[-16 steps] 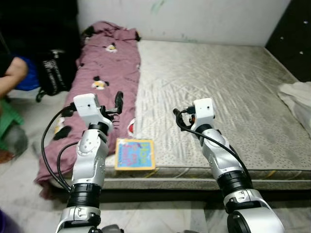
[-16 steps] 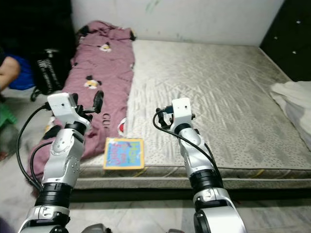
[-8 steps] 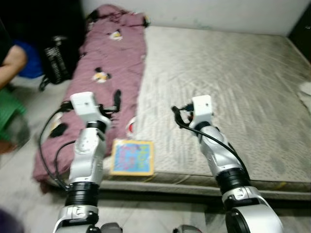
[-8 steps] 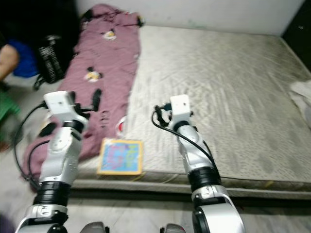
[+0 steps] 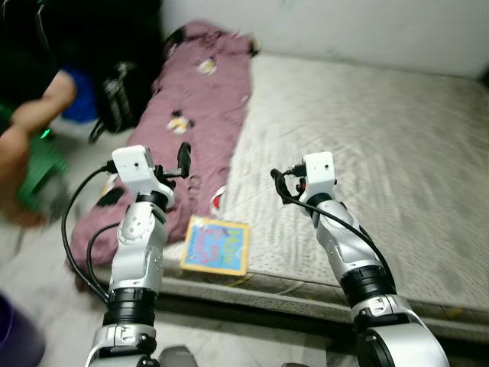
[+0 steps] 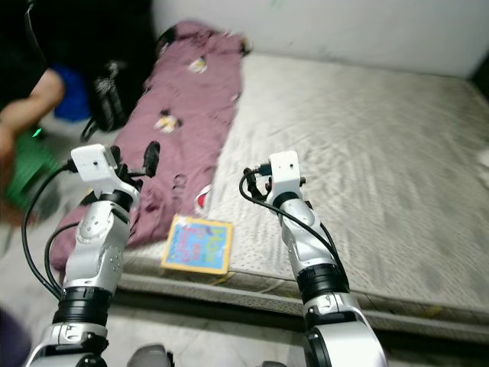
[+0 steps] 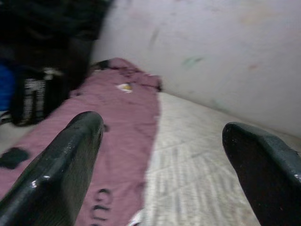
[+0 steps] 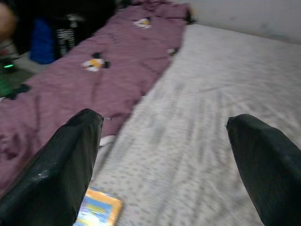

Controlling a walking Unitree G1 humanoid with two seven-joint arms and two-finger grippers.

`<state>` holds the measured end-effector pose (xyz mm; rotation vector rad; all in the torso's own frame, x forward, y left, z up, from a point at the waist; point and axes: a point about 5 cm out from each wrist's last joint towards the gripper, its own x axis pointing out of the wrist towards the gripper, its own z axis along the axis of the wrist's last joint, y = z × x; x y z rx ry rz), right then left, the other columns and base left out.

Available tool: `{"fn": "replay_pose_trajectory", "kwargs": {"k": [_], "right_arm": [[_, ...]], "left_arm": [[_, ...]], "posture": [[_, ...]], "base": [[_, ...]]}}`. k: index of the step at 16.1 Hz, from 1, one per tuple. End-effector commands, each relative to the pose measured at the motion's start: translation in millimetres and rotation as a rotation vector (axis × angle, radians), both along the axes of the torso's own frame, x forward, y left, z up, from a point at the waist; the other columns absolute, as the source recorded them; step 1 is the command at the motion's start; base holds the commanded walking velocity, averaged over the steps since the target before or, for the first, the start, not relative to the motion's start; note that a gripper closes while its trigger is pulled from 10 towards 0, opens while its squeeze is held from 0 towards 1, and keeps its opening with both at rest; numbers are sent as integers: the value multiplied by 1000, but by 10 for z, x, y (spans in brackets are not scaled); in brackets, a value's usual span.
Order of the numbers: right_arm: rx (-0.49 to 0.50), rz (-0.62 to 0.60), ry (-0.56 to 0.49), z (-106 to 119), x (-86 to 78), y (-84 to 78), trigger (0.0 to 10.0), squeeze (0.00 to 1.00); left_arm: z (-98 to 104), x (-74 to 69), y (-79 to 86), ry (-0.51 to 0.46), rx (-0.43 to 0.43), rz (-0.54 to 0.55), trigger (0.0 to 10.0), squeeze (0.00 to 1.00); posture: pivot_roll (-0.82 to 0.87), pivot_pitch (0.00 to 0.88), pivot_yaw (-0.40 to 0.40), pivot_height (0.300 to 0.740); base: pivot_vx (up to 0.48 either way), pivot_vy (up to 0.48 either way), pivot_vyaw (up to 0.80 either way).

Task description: Clean up the room

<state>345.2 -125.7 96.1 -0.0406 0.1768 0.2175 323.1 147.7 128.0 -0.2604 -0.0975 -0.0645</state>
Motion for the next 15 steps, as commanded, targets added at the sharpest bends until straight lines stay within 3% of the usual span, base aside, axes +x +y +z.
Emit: {"fn": "replay_pose_trajectory", "kwargs": {"k": [1, 7, 15], "right_arm": [[-5, -17, 2, 16, 19, -71, 10000, 0], [-6, -15, 1, 23, 22, -67, 10000, 0], [-6, -22, 23, -7, 22, -79, 10000, 0]], "left_arm": [[40, 10, -75, -15, 5, -29, 10000, 0], [40, 9, -75, -14, 5, -29, 10000, 0], [7, 13, -66, 10, -7, -16, 10000, 0]], "posture": [[-9, 0, -35, 740], [-10, 0, -35, 740], [-8, 0, -35, 740]], "base": [[300, 0, -431], [303, 0, 0], [0, 0, 0]]}}
